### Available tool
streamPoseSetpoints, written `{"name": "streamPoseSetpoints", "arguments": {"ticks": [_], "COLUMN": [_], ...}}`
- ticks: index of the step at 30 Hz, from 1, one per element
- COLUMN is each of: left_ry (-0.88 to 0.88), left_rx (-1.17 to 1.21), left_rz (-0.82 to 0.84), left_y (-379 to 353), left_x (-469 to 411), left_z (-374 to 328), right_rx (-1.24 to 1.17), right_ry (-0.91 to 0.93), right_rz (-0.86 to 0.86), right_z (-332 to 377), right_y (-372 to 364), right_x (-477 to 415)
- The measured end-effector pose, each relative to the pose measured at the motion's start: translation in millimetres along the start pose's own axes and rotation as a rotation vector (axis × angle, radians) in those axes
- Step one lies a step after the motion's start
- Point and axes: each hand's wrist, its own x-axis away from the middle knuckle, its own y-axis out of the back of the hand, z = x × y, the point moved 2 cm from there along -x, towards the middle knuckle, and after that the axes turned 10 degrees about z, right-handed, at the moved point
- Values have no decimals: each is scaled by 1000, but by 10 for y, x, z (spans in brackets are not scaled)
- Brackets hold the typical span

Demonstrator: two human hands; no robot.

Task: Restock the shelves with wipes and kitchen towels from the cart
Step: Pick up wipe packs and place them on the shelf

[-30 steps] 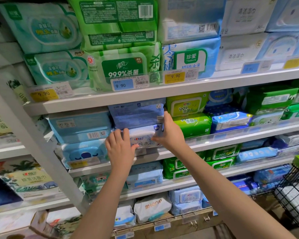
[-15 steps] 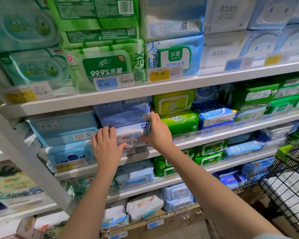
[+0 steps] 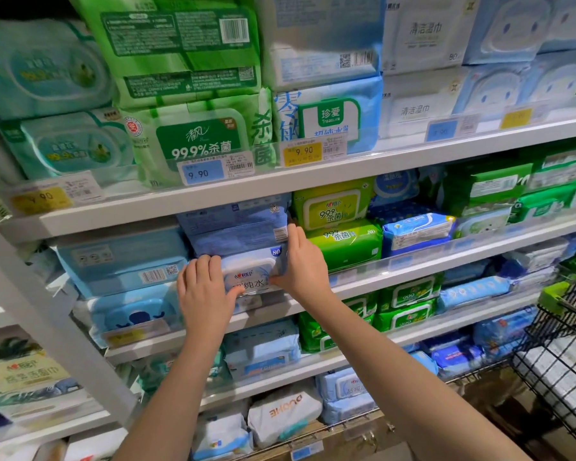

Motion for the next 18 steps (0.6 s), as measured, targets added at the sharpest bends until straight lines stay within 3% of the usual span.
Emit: {"name": "streamPoseSetpoints", "arguments": {"ticks": [18], "left_ry": [17], "left_rx": [-26], "left_rz": [28], "left_y": [14], "left_x": [27], "left_z": [-39], "right_rx": [-31], "right_ry": [17], "right_rz": [2], "right_z": [4], "right_y": [-23], "right_x": [28]}}
